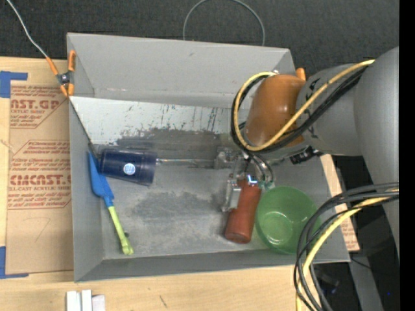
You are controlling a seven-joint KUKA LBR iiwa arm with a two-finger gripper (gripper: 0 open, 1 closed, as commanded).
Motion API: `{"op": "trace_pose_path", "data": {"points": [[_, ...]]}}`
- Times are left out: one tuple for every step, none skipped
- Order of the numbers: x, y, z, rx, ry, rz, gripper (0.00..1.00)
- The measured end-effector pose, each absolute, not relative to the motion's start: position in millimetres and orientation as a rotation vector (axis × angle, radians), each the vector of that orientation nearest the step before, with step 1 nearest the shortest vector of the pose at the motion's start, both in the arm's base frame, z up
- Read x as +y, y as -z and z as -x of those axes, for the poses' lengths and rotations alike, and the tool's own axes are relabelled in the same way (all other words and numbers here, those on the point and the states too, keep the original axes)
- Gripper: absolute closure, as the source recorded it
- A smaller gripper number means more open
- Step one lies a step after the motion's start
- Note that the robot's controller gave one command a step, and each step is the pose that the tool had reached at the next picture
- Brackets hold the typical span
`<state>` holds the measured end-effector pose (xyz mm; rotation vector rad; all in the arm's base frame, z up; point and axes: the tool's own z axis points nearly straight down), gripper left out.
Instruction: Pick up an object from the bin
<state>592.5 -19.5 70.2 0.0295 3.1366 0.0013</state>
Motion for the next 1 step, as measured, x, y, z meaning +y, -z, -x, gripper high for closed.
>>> {"op": "trace_pose_path", "data": {"points": [[-95.3,-192.0,-572.7,3.115,0.000,-0.327,0.00]]}}
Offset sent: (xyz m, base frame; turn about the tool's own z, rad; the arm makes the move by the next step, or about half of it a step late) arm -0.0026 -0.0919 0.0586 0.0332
